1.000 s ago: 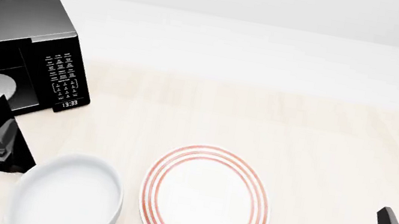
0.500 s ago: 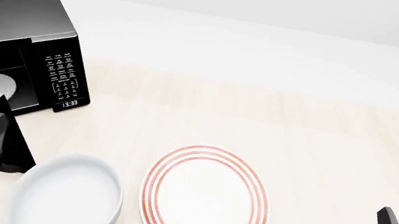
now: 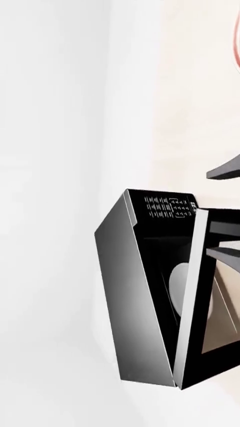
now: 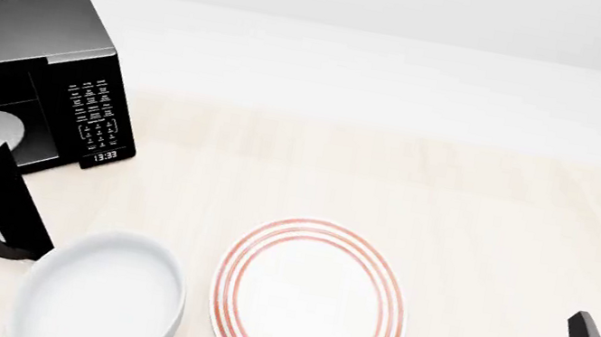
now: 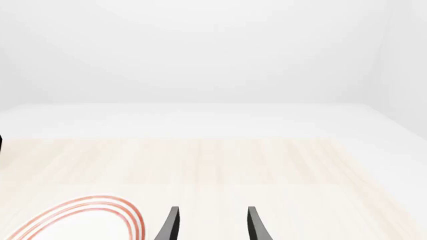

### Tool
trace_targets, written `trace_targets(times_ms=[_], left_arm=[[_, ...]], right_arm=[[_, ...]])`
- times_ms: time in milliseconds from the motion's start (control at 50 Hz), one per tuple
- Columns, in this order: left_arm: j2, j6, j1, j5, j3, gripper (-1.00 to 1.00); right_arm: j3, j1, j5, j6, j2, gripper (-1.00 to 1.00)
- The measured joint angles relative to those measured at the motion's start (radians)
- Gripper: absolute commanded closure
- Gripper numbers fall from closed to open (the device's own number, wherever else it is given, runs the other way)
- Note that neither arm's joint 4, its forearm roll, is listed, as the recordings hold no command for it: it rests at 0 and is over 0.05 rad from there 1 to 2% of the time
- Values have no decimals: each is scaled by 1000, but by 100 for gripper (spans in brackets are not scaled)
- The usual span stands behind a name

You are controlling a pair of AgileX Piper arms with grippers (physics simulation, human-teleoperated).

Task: Open the microwave.

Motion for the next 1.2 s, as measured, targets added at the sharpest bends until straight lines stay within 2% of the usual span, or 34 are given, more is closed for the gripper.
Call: trace_targets(times_ms=[360,640,960,1200], left_arm=[[-23,43,-24,83,-109,-100],[59,104,-57,145,-240,-100],[179,54,-85,229,-376,-100],[299,43,-108,320,-491,-100]], right_arm=[[0,0,0,0,0,-100],[0,0,0,0,0,-100],[0,0,0,0,0,-100],[0,0,0,0,0,-100]])
